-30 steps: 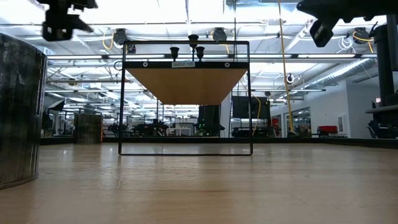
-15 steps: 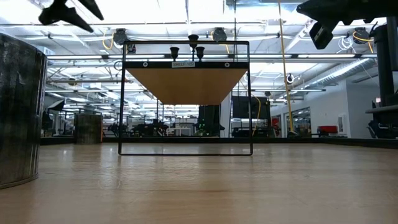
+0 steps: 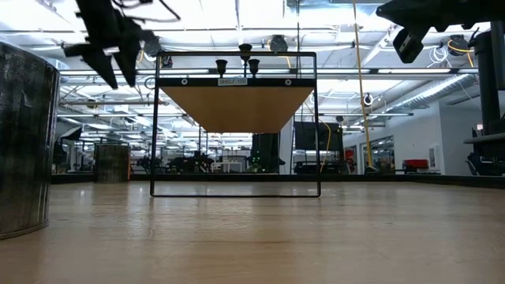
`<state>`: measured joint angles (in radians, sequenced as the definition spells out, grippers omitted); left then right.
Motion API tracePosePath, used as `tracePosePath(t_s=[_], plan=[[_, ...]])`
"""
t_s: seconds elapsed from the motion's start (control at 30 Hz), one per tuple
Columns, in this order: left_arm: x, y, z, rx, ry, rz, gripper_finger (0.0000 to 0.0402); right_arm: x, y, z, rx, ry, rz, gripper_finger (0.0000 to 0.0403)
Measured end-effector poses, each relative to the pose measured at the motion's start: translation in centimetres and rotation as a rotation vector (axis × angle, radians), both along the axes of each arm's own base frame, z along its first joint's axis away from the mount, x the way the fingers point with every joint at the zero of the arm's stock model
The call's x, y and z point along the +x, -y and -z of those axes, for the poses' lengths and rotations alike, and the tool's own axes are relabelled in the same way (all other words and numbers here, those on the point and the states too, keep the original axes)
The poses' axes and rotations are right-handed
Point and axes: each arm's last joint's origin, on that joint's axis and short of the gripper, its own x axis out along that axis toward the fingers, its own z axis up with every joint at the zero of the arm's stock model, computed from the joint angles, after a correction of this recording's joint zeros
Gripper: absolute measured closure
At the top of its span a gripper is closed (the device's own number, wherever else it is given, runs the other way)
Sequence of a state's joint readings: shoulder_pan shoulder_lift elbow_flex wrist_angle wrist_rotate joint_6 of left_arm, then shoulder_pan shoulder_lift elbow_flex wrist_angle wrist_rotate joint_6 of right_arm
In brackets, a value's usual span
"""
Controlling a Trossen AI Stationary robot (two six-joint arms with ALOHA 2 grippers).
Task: Pick & Place candle stick holders
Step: Put the top orange scented candle on the shelf
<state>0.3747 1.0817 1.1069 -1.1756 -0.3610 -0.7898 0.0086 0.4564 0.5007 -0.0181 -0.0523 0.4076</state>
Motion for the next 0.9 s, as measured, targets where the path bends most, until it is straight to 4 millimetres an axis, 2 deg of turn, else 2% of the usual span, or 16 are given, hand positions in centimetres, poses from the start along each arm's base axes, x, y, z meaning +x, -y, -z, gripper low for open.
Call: tracePosePath(t_s=[0.33,0.6,0.9], plan=[[0.6,-5.2,2.8,-0.108,-0.185,-0.039,0.0188,0.0,0.0,0.0,0.027,-0.002,0.007,0.0403],[1.1,-7.5,4.9,-0.178,-0.284,-0.039,0.0188,0.0,0.1,0.0,0.027,-0.001,0.033,0.0403],[2.6,-9.5,7.2,-0.211,-0.281,-0.065,0.0188,0.0,0.1,0.0,0.027,-0.001,0.032,0.0403]])
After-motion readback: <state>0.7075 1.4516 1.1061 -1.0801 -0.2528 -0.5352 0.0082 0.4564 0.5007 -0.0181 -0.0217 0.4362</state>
